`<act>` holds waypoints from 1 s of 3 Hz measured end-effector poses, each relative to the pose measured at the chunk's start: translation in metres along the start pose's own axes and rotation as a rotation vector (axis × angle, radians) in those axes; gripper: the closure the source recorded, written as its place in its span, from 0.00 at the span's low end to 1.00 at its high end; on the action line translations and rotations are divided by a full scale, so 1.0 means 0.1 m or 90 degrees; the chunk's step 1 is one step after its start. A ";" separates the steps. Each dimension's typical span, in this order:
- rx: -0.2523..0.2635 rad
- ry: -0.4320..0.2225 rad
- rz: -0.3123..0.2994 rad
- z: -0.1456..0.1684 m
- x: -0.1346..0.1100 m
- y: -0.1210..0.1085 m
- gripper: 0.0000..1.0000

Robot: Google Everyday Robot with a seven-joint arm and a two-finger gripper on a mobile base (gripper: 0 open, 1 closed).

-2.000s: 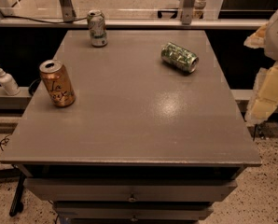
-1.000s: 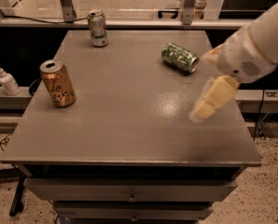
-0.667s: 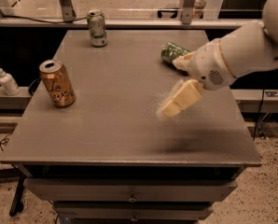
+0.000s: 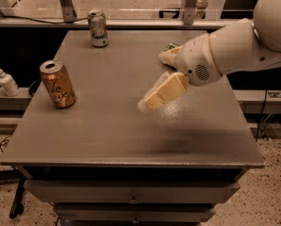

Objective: Knock orange can over

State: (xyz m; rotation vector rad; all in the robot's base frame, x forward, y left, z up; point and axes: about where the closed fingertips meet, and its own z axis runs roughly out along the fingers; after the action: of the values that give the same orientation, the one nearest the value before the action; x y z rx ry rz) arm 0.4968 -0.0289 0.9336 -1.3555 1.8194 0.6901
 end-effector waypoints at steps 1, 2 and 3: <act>-0.006 -0.019 -0.012 0.09 -0.05 -0.01 0.00; -0.031 -0.059 -0.003 0.52 -0.16 -0.03 0.00; -0.064 -0.116 0.011 1.07 -0.36 -0.11 0.00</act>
Offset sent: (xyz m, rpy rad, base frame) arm 0.0511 0.0997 -0.0387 0.2085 -0.0023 0.0434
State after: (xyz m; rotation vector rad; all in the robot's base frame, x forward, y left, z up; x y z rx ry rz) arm 0.5391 0.0715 0.9024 -1.2972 1.6719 0.8949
